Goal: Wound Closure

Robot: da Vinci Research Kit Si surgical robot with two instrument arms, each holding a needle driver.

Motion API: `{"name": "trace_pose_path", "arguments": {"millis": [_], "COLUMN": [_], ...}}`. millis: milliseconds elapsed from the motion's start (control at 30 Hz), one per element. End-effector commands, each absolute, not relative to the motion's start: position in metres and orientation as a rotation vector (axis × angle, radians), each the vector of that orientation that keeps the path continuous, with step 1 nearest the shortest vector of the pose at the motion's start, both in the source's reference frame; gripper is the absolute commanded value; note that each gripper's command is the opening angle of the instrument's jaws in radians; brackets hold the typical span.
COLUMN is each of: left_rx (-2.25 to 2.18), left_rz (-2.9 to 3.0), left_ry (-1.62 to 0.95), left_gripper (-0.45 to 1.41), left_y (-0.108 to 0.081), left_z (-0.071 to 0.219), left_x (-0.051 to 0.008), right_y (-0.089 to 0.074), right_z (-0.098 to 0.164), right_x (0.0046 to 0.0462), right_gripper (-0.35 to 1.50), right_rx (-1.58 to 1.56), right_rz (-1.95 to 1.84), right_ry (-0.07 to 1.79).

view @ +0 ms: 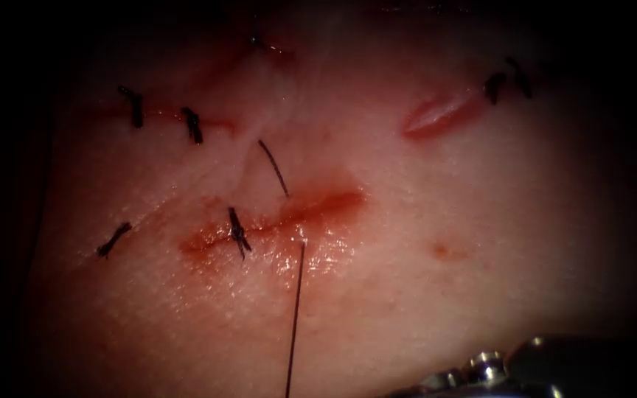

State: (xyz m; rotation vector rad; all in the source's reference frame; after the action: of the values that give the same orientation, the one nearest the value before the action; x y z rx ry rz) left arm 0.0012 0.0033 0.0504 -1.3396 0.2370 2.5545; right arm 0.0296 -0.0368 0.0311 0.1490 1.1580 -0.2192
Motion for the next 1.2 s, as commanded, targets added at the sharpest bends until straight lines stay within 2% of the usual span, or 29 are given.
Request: {"name": "trace_pose_path", "arguments": {"millis": [33, 67, 100, 133, 167, 200, 433, 633, 867, 967, 1000, 1033, 1067, 1100, 1133, 1167, 1200], "left_rx": [-1.340, -1.339, -1.337, -1.333, -1.332, -1.335, -1.334, -1.334, -1.334, -1.334, -1.334, -1.334, -1.334, -1.334, -1.338, -1.338, -1.338], "left_rz": [2.557, 2.557, 2.560, 2.565, 2.566, 2.565, 2.568, 2.568, 2.568, 2.568, 2.568, 2.568, 2.568, 2.568, 2.567, 2.567, 2.567], "left_ry": [0.237, 0.238, 0.236, 0.233, 0.233, 0.232, 0.229, 0.229, 0.229, 0.229, 0.229, 0.229, 0.229, 0.229, 0.227, 0.227, 0.227], "left_gripper": [-0.45, -0.45, -0.45, -0.45, -0.45, -0.45, -0.45, -0.45, -0.45, -0.45, -0.45, -0.45, -0.45, -0.45, -0.45, -0.45, -0.45], "left_y": [0.004, 0.003, 0.003, 0.003, 0.003, 0.003, 0.003, 0.003, 0.003, 0.003, 0.003, 0.003, 0.003, 0.003, 0.003, 0.003, 0.003], "left_z": [0.051, 0.051, 0.051, 0.051, 0.051, 0.051, 0.051, 0.051, 0.051, 0.051, 0.051, 0.051, 0.051, 0.051, 0.051, 0.051, 0.051], "left_x": [0.0007, 0.0006, 0.0006, 0.0005, 0.0005, 0.0005, 0.0005, 0.0005, 0.0005, 0.0005, 0.0005, 0.0005, 0.0006, 0.0006, 0.0006, 0.0006, 0.0005], "right_y": [-0.037, -0.037, -0.036, -0.036, -0.035, -0.035, -0.031, -0.026, -0.022, -0.021, -0.021, -0.020, -0.020, -0.020, -0.020, -0.020, -0.020], "right_z": [0.031, 0.031, 0.031, 0.031, 0.031, 0.032, 0.035, 0.039, 0.042, 0.043, 0.044, 0.044, 0.045, 0.045, 0.047, 0.047, 0.047], "right_x": [0.0310, 0.0311, 0.0311, 0.0311, 0.0310, 0.0308, 0.0282, 0.0259, 0.0269, 0.0274, 0.0274, 0.0276, 0.0278, 0.0280, 0.0284, 0.0284, 0.0286], "right_gripper": [-0.35, -0.35, 0.12, 0.79, 1.15, 1.28, 1.36, 1.43, 1.40, 1.21, 0.99, 0.47, 0.12, 0.12, 0.47, 0.47, 0.59], "right_rx": [0.143, 0.141, 0.135, 0.103, 0.076, 0.055, -0.017, -0.102, -0.065, 0.049, 0.095, 0.176, 0.239, 0.253, 0.271, 0.271, 0.302], "right_rz": [-0.228, -0.224, -0.217, -0.192, -0.170, -0.149, -0.089, -0.098, 0.057, 0.310, 0.449, 0.627, 0.711, 0.738, 0.783, 0.783, 0.818], "right_ry": [1.164, 1.160, 1.149, 1.115, 1.082, 1.054, 0.930, 0.726, 0.626, 0.683, 0.695, 0.712, 0.747, 0.760, 0.770, 0.770, 0.785]}}
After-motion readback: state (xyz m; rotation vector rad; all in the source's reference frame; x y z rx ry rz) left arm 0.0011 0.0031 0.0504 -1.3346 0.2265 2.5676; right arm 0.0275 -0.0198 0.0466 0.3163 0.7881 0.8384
